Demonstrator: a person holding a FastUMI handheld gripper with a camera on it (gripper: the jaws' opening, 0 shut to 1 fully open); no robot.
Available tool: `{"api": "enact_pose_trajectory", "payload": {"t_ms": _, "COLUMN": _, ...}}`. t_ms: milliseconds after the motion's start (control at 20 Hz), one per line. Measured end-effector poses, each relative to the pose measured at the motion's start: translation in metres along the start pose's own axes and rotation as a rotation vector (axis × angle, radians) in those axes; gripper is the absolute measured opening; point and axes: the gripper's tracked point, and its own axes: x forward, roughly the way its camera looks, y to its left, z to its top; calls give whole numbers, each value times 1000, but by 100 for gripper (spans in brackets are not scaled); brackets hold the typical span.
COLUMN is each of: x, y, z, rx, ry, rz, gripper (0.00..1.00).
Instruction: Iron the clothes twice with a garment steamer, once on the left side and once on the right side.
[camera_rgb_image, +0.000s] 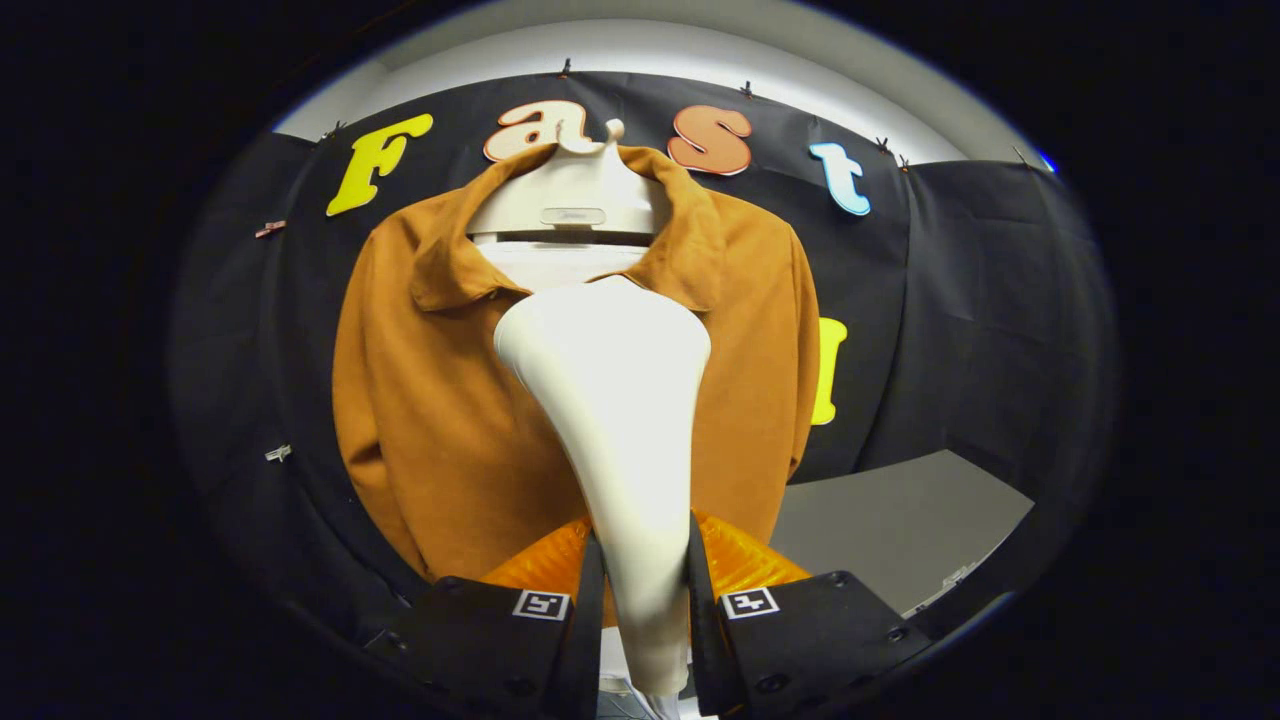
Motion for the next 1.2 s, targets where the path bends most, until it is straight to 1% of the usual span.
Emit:
{"api": "enact_pose_trajectory", "payload": {"t_ms": 200, "x": 1, "y": 38, "z": -4, "rx": -22, "ry": 14, "rz": 75, "gripper": 41}}
{"api": "enact_pose_trajectory", "payload": {"t_ms": 500, "x": 10, "y": 70, "z": -17, "rx": -23, "ry": 54, "rz": 133, "gripper": 41}}
{"api": "enact_pose_trajectory", "payload": {"t_ms": 950, "x": 50, "y": 90, "z": -66, "rx": -33, "ry": 185, "rz": 161, "gripper": 41}}
{"api": "enact_pose_trajectory", "payload": {"t_ms": 1200, "x": 61, "y": 99, "z": -91, "rx": -39, "ry": 249, "rz": 184, "gripper": 41}}
